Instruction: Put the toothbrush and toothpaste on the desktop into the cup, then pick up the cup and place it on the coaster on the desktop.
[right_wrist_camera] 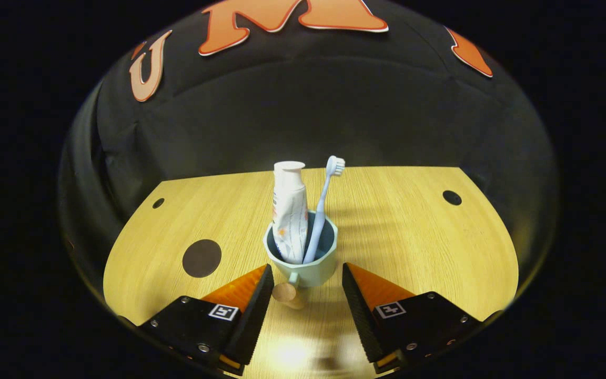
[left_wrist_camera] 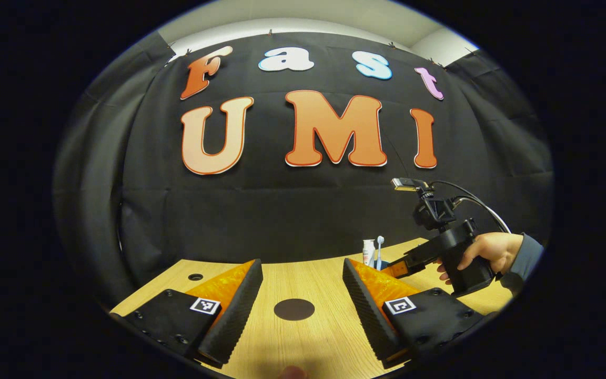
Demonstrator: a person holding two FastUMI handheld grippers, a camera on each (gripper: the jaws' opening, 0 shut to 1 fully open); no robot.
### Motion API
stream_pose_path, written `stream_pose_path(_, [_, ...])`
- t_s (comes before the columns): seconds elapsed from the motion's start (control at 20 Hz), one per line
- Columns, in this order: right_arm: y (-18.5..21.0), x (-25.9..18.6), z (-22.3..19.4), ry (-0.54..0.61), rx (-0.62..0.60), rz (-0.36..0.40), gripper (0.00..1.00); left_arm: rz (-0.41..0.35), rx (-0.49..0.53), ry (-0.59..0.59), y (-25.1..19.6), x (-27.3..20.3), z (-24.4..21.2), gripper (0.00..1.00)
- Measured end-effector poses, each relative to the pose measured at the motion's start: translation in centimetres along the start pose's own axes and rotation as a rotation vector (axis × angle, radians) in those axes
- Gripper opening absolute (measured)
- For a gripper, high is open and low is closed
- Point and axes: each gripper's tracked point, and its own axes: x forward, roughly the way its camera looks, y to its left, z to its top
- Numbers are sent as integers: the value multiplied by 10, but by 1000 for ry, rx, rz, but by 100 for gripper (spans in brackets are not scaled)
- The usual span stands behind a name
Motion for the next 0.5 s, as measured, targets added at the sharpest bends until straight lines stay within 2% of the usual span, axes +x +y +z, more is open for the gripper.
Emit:
stream_pose_path(0.35, [4, 13, -6, 122, -41, -55, 66, 14, -33, 13, 9, -10, -9, 98])
stream_pose_path(0.5, [3, 27, -25, 207, -27, -70, 60, 18, -53, 26, 16, -14, -16, 98])
